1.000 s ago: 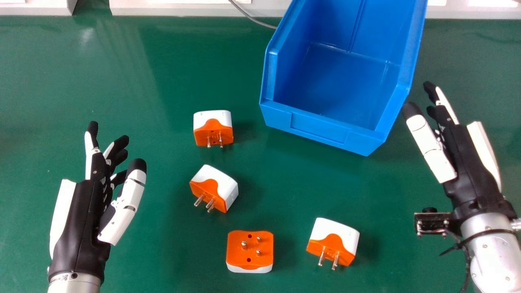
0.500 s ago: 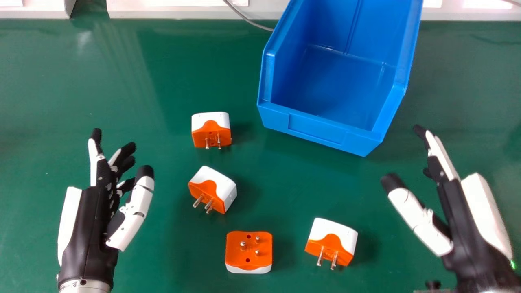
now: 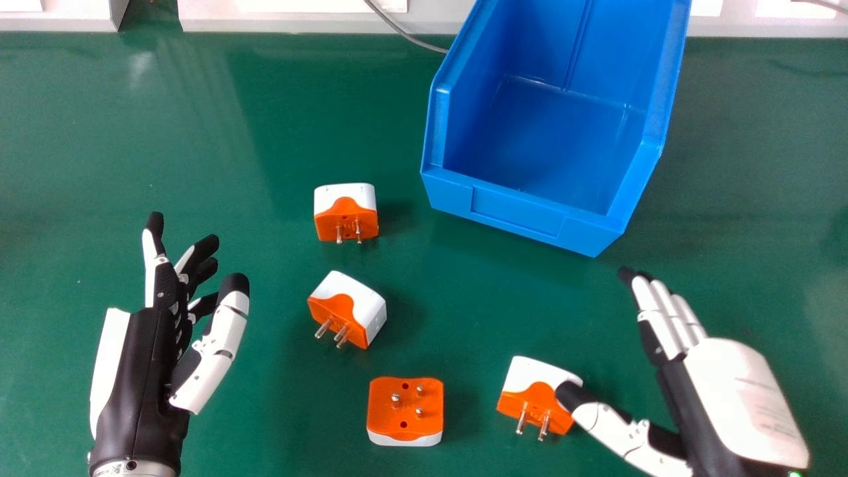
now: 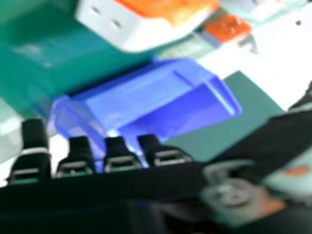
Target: Pick all objects and put in blue box
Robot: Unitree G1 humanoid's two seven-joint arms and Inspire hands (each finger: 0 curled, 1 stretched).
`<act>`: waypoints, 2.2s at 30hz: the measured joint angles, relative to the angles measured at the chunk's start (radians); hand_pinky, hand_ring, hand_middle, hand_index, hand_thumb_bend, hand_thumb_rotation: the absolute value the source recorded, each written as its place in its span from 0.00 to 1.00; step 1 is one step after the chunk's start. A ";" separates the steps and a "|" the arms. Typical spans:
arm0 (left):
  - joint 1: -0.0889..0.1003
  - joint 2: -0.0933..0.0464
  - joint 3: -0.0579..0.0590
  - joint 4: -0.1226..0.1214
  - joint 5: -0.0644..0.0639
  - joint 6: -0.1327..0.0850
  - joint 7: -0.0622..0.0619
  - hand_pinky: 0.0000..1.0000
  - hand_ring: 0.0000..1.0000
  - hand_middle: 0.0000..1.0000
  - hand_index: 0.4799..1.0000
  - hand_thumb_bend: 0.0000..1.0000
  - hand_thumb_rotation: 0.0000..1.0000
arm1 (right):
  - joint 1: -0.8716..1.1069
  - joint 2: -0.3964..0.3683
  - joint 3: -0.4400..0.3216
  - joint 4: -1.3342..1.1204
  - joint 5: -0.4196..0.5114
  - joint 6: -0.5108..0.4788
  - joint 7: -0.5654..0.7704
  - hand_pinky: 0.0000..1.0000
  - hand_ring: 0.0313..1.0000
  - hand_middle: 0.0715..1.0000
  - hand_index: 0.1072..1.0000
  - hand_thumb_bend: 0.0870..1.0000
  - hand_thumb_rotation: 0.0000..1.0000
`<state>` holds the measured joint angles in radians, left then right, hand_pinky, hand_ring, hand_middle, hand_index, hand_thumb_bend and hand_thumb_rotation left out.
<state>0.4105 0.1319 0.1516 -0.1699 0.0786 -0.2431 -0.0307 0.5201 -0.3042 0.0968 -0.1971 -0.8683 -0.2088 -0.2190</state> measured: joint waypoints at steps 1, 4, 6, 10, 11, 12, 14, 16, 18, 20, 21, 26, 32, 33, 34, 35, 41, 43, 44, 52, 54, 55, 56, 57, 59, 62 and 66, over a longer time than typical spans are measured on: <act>0.001 0.001 0.000 -0.002 0.000 0.000 0.000 0.84 0.92 0.93 0.88 0.24 0.66 | 0.000 -0.001 0.003 0.003 -0.008 0.005 0.000 0.79 0.92 0.97 0.94 0.61 0.83; 0.002 0.003 0.002 -0.003 0.000 0.000 0.000 0.85 0.92 0.93 0.89 0.24 0.67 | -0.010 -0.004 0.027 0.005 -0.050 0.039 -0.002 0.78 0.92 0.97 0.94 0.64 0.79; 0.001 0.004 0.002 -0.003 0.000 0.000 0.000 0.85 0.93 0.93 0.89 0.24 0.68 | -0.019 -0.005 0.039 0.008 -0.060 0.053 -0.002 0.78 0.92 0.97 0.93 0.66 0.77; 0.005 0.004 0.003 -0.005 0.001 0.000 0.000 0.86 0.93 0.94 0.89 0.24 0.69 | -0.045 -0.011 0.069 0.021 -0.098 0.091 -0.002 0.78 0.92 0.97 0.93 0.68 0.74; 0.007 0.004 0.003 -0.006 0.001 0.000 0.000 0.86 0.93 0.94 0.89 0.24 0.69 | -0.049 -0.013 0.076 0.023 -0.108 0.097 -0.002 0.78 0.92 0.97 0.93 0.68 0.74; 0.007 0.004 0.003 -0.007 0.001 0.000 0.000 0.86 0.93 0.94 0.90 0.24 0.70 | -0.051 -0.015 0.080 0.025 -0.115 0.101 -0.002 0.78 0.93 0.97 0.93 0.68 0.74; 0.009 0.004 0.003 -0.011 0.001 0.000 0.000 0.86 0.93 0.94 0.90 0.25 0.70 | -0.058 -0.018 0.091 0.031 -0.121 0.112 -0.001 0.79 0.93 0.97 0.93 0.69 0.74; 0.009 0.004 0.003 -0.013 0.002 0.001 0.000 0.86 0.93 0.94 0.90 0.24 0.71 | -0.067 -0.024 0.103 0.037 -0.122 0.120 0.001 0.80 0.93 0.97 0.94 0.69 0.73; 0.010 0.004 0.003 -0.017 0.002 0.001 0.000 0.86 0.93 0.94 0.90 0.24 0.71 | -0.071 -0.028 0.111 0.037 -0.122 0.128 0.003 0.81 0.93 0.97 0.94 0.70 0.73; 0.010 0.004 0.003 -0.020 0.002 0.003 0.000 0.86 0.93 0.94 0.90 0.23 0.71 | -0.077 -0.034 0.119 0.039 -0.122 0.134 0.007 0.82 0.93 0.97 0.95 0.70 0.72; 0.012 0.004 0.003 -0.021 0.002 0.005 0.000 0.86 0.93 0.94 0.90 0.24 0.71 | -0.082 -0.038 0.125 0.043 -0.123 0.137 0.007 0.83 0.94 0.97 0.95 0.70 0.72; 0.018 0.005 0.003 -0.033 0.003 0.015 0.000 0.87 0.93 0.94 0.91 0.24 0.72 | -0.113 -0.041 0.157 0.077 -0.124 0.160 0.012 0.86 0.94 0.98 0.96 0.72 0.71; 0.019 0.005 0.002 -0.043 0.003 0.016 0.000 0.87 0.94 0.94 0.91 0.25 0.73 | -0.135 -0.045 0.190 0.083 -0.125 0.199 0.024 0.89 0.95 0.98 0.95 0.74 0.65; 0.019 0.005 0.003 -0.043 0.002 0.017 0.000 0.87 0.94 0.94 0.91 0.25 0.74 | -0.140 -0.045 0.193 0.086 -0.125 0.204 0.027 0.88 0.95 0.98 0.95 0.74 0.64; 0.019 0.005 0.002 -0.043 0.002 0.017 0.000 0.87 0.94 0.94 0.91 0.25 0.74 | -0.145 -0.045 0.195 0.091 -0.125 0.210 0.029 0.88 0.95 0.98 0.95 0.74 0.64; 0.019 0.005 0.002 -0.043 0.002 0.017 0.000 0.87 0.94 0.94 0.91 0.25 0.74 | -0.149 -0.045 0.197 0.095 -0.125 0.217 0.029 0.88 0.95 0.98 0.95 0.74 0.64; 0.018 0.005 0.002 -0.043 0.002 0.019 0.000 0.88 0.94 0.94 0.91 0.26 0.75 | -0.179 -0.042 0.226 0.124 -0.130 0.254 0.028 0.89 0.95 0.98 0.96 0.75 0.61; 0.018 0.004 0.002 -0.043 0.002 0.019 0.000 0.88 0.94 0.94 0.91 0.26 0.75 | -0.192 -0.042 0.234 0.135 -0.130 0.265 0.028 0.89 0.95 0.99 0.96 0.75 0.58; 0.018 0.004 0.002 -0.043 0.002 0.019 0.000 0.88 0.94 0.94 0.91 0.26 0.75 | -0.197 -0.042 0.234 0.139 -0.130 0.265 0.028 0.89 0.95 0.99 0.96 0.75 0.58; 0.020 0.004 0.002 -0.053 0.001 0.034 0.000 0.88 0.94 0.95 0.92 0.26 0.76 | -0.222 -0.042 0.257 0.154 -0.131 0.299 0.027 0.88 0.95 0.99 0.96 0.74 0.56; 0.020 0.004 0.002 -0.053 0.001 0.034 0.000 0.88 0.94 0.95 0.92 0.26 0.77 | -0.226 -0.043 0.262 0.155 -0.132 0.306 0.027 0.87 0.95 0.99 0.96 0.74 0.56; 0.020 0.004 0.002 -0.053 0.001 0.034 0.000 0.88 0.94 0.95 0.92 0.26 0.77 | -0.228 -0.043 0.264 0.155 -0.133 0.309 0.027 0.87 0.95 0.98 0.96 0.73 0.55; 0.020 0.004 0.002 -0.053 0.002 0.034 0.000 0.88 0.94 0.95 0.92 0.26 0.77 | -0.231 -0.044 0.267 0.156 -0.133 0.312 0.028 0.87 0.94 0.98 0.96 0.73 0.54; 0.020 0.004 0.002 -0.053 0.002 0.034 0.000 0.88 0.94 0.95 0.92 0.27 0.77 | -0.234 -0.044 0.270 0.156 -0.133 0.318 0.029 0.86 0.93 0.97 0.95 0.72 0.54; 0.020 0.004 0.002 -0.053 0.002 0.034 0.000 0.88 0.94 0.95 0.92 0.27 0.77 | -0.241 -0.044 0.275 0.157 -0.135 0.328 0.030 0.85 0.92 0.96 0.95 0.72 0.53; 0.020 0.004 0.002 -0.053 0.001 0.034 0.000 0.88 0.94 0.95 0.92 0.28 0.77 | -0.253 -0.043 0.285 0.159 -0.148 0.343 0.038 0.79 0.87 0.91 0.90 0.71 0.51; 0.020 0.003 0.002 -0.055 0.001 0.034 0.000 0.88 0.94 0.95 0.92 0.29 0.78 | -0.293 -0.038 0.303 0.159 -0.188 0.382 0.038 0.62 0.71 0.75 0.74 0.71 0.49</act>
<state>0.4304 0.1350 0.1536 -0.2254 0.0798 -0.2086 -0.0305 0.2271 -0.3420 0.3994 -0.0384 -1.0562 0.1732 -0.1812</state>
